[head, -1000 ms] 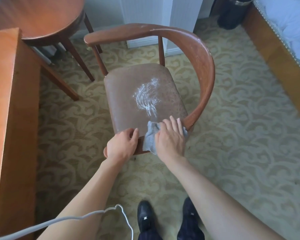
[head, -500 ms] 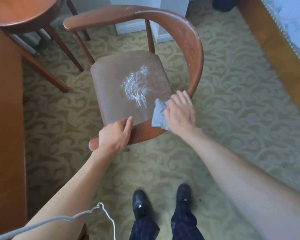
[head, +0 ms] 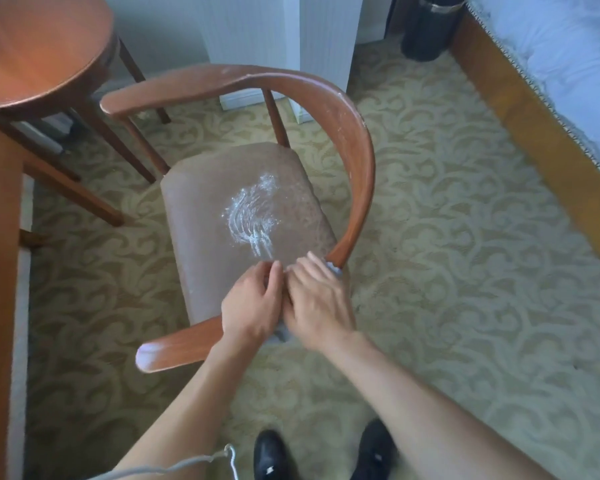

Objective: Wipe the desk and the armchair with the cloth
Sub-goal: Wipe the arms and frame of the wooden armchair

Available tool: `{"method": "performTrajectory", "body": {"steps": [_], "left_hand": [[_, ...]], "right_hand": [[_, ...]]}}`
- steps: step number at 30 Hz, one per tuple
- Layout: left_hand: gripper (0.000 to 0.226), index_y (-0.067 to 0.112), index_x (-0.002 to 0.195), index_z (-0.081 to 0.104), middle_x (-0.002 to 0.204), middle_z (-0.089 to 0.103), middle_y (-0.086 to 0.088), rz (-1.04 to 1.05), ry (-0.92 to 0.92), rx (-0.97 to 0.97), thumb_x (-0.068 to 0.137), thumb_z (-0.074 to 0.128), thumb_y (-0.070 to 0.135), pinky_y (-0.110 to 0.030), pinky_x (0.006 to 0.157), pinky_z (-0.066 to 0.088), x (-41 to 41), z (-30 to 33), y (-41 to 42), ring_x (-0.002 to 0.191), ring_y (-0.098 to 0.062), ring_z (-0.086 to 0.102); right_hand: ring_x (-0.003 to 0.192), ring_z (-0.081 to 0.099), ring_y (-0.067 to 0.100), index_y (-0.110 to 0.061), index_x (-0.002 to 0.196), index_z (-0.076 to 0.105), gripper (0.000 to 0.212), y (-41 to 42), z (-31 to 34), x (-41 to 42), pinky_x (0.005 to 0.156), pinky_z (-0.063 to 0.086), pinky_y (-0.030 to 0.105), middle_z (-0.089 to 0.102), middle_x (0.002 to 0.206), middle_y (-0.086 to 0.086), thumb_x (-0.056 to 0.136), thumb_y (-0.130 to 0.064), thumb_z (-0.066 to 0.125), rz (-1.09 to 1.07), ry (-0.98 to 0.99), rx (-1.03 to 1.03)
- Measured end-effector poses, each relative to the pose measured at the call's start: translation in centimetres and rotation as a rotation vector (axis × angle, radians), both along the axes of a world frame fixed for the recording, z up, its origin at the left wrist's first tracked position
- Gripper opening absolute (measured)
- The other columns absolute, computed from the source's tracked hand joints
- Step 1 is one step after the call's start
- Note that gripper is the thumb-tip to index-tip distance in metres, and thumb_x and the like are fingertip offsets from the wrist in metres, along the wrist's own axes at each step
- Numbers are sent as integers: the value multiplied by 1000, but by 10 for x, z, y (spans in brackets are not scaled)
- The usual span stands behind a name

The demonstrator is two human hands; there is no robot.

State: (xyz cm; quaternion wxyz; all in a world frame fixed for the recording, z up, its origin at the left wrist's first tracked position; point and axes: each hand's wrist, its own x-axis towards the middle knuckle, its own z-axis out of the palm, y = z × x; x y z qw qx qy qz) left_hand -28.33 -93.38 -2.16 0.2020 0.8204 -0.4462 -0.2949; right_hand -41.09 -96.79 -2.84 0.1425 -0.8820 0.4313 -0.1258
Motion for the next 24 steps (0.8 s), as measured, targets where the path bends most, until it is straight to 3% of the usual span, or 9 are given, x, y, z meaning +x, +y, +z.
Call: {"method": "performTrajectory", "body": {"steps": [5, 9, 12, 14, 17, 21, 24], "left_hand": [[36, 23, 86, 53, 90, 66, 0, -95, -155, -20, 107, 30, 41, -39, 72, 45, -47, 1, -33, 89, -27, 62], [36, 30, 81, 45, 75, 50, 9, -66, -283, 65, 106, 26, 47, -34, 67, 35, -53, -1, -38, 80, -23, 59], [35, 30, 81, 45, 71, 49, 9, -34, -308, 60, 105, 25, 46, -34, 67, 32, -54, -1, -38, 70, -20, 48], [36, 29, 87, 48, 76, 56, 7, -17, -285, 80, 104, 21, 46, -35, 67, 34, -52, -3, -39, 73, -22, 54], [48, 33, 108, 56, 97, 67, 7, -5, -197, 83, 98, 11, 47, -37, 71, 43, -49, 1, -38, 93, -24, 66], [54, 39, 102, 61, 96, 72, 14, 145, 14, 133, 98, 10, 56, -39, 85, 48, -47, 6, -44, 97, -17, 66], [52, 40, 124, 53, 117, 69, 8, -26, -87, 252, 102, 8, 55, -40, 89, 50, -45, 8, -47, 111, -22, 64]], "right_hand": [[95, 62, 33, -8, 77, 63, 21, -108, -2, -58, 120, 32, 43, 61, 78, 8, 91, -14, 49, 85, -52, -223], [69, 56, 27, -9, 58, 57, 30, -168, 6, -58, 118, 36, 44, 54, 60, 5, 87, -14, 49, 120, -124, -243], [60, 52, 25, -9, 52, 58, 33, -186, 15, -54, 117, 38, 44, 51, 51, 5, 83, -16, 49, 117, -115, -221], [64, 57, 26, -5, 54, 67, 42, -169, 18, -47, 117, 36, 47, 59, 52, 7, 83, -26, 46, 105, 20, -145], [77, 65, 29, -5, 68, 76, 55, -102, 16, -32, 113, 36, 46, 70, 65, 13, 87, -41, 40, 203, 248, -57], [66, 62, 28, -15, 65, 72, 44, -77, 12, -25, 83, 50, 39, 67, 62, 7, 85, -44, 46, 216, 272, 15], [57, 61, 21, -14, 57, 72, 42, -110, 13, -35, 90, 54, 36, 65, 54, 3, 85, -39, 53, 251, 195, -42]]}}
